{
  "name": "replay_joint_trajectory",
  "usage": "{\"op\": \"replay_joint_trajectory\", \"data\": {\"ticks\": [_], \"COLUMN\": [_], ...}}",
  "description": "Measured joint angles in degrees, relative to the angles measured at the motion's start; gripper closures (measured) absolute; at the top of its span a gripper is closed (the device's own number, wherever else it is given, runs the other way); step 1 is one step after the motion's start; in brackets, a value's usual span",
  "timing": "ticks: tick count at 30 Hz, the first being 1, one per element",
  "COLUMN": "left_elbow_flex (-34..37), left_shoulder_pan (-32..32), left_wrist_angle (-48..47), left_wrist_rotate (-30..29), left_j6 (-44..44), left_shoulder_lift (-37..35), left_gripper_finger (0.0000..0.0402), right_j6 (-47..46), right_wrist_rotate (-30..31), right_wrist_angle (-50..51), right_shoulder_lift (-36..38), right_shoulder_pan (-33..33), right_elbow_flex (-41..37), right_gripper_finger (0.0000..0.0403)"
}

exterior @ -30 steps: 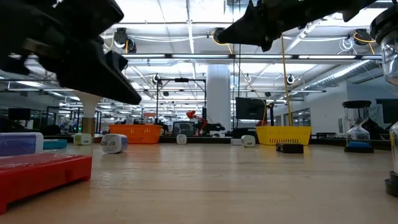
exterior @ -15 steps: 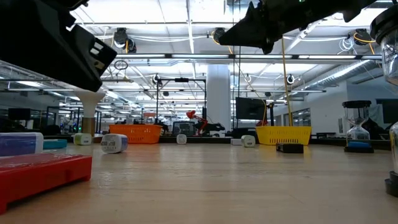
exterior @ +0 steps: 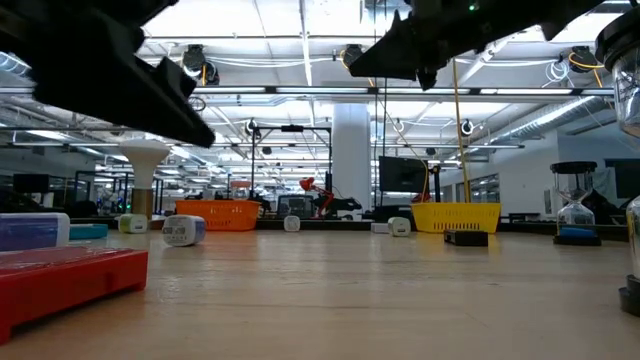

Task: Pick & Place Office items
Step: Put the white timer into the yellow basket

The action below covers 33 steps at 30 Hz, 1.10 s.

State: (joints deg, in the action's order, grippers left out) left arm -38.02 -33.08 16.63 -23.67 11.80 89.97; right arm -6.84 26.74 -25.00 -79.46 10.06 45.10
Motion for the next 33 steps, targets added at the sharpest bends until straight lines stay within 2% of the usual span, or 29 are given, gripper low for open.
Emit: {"op": "replay_joint_trajectory", "data": {"ticks": [6,11,13,17,21,24,29,33], "left_elbow_flex": [8.82,15.86,17.49,18.32,18.1,18.1,18.08,18.08], "left_shoulder_pan": [5.84,12.64,14.93,18.2,20.04,20.68,21.07,21.07], "left_wrist_angle": [19.62,30.83,33.11,33.76,33.85,33.85,33.96,34.04], "left_wrist_rotate": [-6.49,-6.59,-6.59,-6.57,-6.56,-6.43,-6.41,-6.41], "left_j6": [-3.29,-4.24,-4.47,-4.13,-4.15,-4.16,-4.14,-4.14], "left_shoulder_lift": [0.02,0.04,0.04,0.07,0.07,0.07,0.07,0.07], "left_gripper_finger": [0.0322,0.0385,0.0397,0.0379,0.0359,0.035,0.0346,0.0346], "right_j6": [-3.71,-11.42,-13.36,-16.29,-20.25,-21.41,-22.39,-22.92], "right_wrist_rotate": [0.06,0.16,0.18,-1.07,-4.82,-9.85,-12.38,-13.99], "right_wrist_angle": [1.31,18.89,24.68,34.25,42.38,45.45,56.7,64.56], "right_shoulder_lift": [0.26,0.18,-0.21,-0.79,-5.69,-12.89,-24.14,-29.75], "right_shoulder_pan": [-7.76,-16.49,-19.46,-24.58,-29.43,-32.65,-38.07,-41.45], "right_elbow_flex": [0.58,7.94,11.92,19.4,26.8,34.23,46.38,53.12], "right_gripper_finger": [0.0401,0.0401,0.0401,0.0401,0.0401,0.0401,0.0397,0.0365]}}
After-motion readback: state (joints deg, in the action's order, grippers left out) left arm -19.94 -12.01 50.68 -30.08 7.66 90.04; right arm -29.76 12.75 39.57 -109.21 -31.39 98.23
